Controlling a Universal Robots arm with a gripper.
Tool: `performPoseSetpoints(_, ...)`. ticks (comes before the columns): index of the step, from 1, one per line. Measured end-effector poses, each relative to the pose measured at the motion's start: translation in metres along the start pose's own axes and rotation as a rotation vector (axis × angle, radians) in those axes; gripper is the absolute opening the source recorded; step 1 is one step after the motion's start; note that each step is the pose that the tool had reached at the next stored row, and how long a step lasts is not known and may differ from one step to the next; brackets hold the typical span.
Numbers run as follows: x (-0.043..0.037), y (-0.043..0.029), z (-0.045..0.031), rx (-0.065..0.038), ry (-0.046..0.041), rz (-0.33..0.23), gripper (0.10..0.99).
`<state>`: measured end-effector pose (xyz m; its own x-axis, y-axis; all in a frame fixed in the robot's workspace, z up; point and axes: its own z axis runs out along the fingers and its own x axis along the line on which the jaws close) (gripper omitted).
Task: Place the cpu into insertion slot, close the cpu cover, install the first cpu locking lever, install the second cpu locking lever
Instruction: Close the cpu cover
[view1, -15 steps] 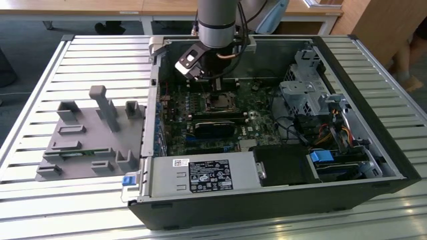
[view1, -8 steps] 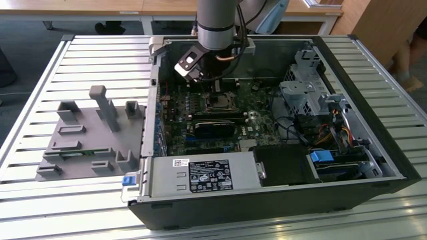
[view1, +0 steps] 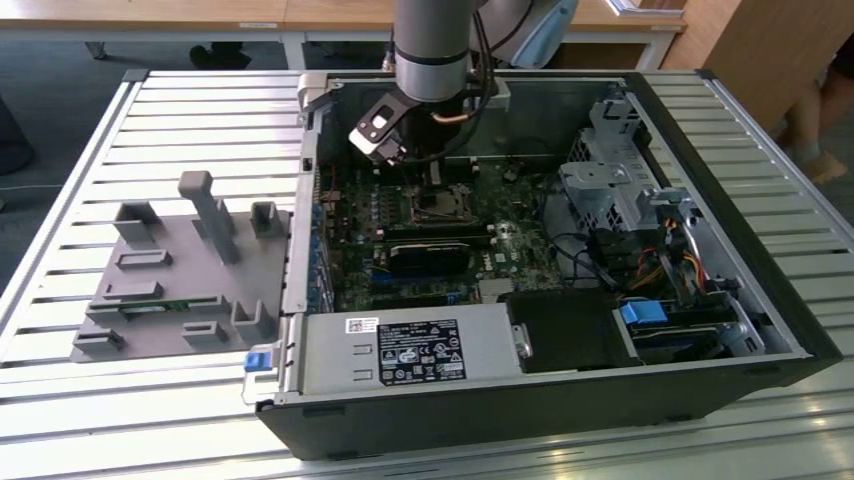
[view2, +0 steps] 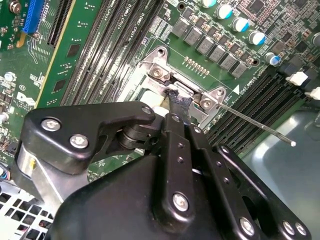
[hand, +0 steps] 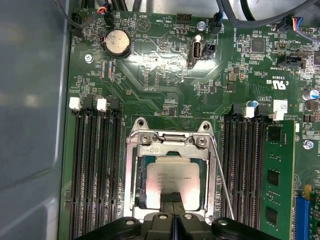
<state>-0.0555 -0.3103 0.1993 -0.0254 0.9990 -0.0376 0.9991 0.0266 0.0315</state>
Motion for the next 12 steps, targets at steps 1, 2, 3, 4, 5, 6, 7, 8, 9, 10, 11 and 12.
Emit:
performPoseSetpoints(1, 0.0000, 0.0001, 0.0003, 0.000, 0.0002, 0.000, 0.106)
performPoseSetpoints(2, 0.0001, 0.0007, 0.0005, 0.000, 0.0005, 0.000, 0.106)
performPoseSetpoints(3, 0.0001, 0.0014, 0.0005, 0.000, 0.0004, 0.000, 0.106)
performPoseSetpoints(4, 0.0001, 0.0018, 0.0005, 0.000, 0.0005, 0.000, 0.106)
performPoseSetpoints(5, 0.0001, 0.0021, 0.0003, 0.000, 0.0005, 0.000, 0.106)
performPoseSetpoints(6, 0.0002, 0.0025, -0.0002, -0.001, 0.0013, 0.000, 0.106)
performPoseSetpoints(7, 0.0003, 0.0029, -0.0009, -0.001, 0.0023, 0.000, 0.106)
performPoseSetpoints(8, 0.0003, 0.0030, -0.0023, -0.001, 0.0025, 0.000, 0.106)
performPoseSetpoints(9, 0.0000, 0.0030, -0.0057, -0.001, 0.0014, 0.000, 0.106)
performPoseSetpoints(10, -0.0002, 0.0031, -0.0095, 0.000, 0.0008, 0.000, 0.106)
performPoseSetpoints(11, -0.0003, 0.0032, -0.0119, 0.000, 0.0008, 0.000, 0.106)
performPoseSetpoints(12, -0.0004, 0.0030, -0.0128, -0.001, 0.0007, 0.000, 0.106)
